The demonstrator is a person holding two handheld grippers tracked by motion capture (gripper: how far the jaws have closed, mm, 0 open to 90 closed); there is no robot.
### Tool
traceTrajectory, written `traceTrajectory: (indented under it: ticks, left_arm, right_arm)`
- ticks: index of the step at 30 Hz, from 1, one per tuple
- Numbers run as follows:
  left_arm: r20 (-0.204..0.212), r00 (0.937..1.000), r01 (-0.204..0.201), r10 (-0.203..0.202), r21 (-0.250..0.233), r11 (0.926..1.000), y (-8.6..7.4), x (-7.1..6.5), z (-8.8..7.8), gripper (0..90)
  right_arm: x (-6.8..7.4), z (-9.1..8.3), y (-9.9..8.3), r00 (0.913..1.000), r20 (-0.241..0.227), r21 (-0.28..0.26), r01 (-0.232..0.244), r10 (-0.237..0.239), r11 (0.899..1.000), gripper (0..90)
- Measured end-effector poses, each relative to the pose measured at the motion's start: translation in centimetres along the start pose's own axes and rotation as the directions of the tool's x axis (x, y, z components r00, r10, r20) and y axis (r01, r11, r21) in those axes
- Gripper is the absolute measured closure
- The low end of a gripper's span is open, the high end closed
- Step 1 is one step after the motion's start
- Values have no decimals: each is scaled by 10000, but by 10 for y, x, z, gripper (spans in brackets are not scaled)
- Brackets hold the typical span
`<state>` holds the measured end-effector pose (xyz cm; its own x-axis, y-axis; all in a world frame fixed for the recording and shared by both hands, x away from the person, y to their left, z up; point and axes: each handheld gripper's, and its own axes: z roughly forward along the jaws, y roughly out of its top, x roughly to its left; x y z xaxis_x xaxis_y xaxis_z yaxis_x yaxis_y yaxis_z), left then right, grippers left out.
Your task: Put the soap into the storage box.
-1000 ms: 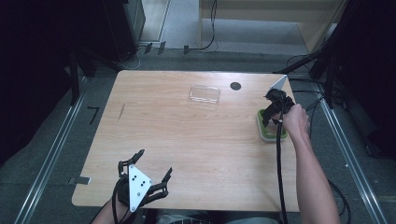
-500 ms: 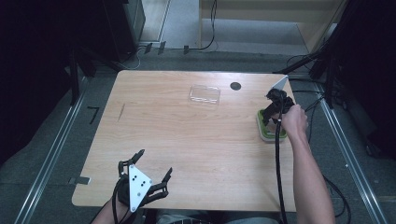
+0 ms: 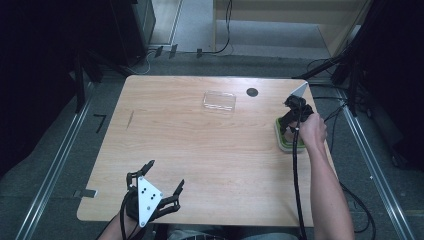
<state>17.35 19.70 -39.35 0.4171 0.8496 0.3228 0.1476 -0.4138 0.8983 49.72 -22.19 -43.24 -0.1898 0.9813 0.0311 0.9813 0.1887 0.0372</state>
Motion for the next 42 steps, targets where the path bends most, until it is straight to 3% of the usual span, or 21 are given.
traceTrajectory:
  ticks: [26, 42]
  left_arm:
    - [0, 10000, -18, 18, -13, 10000, 0, 0, 0, 99]
    - [6, 10000, -48, 48, -20, 10000, 0, -1, 0, 99]
  right_arm:
    - [-4, 6, 1, 9988, -36, -193, -482, 481, 9987, 333]
    - [-5, 12, 0, 9987, -109, -142, -507, 505, 9986, 332]
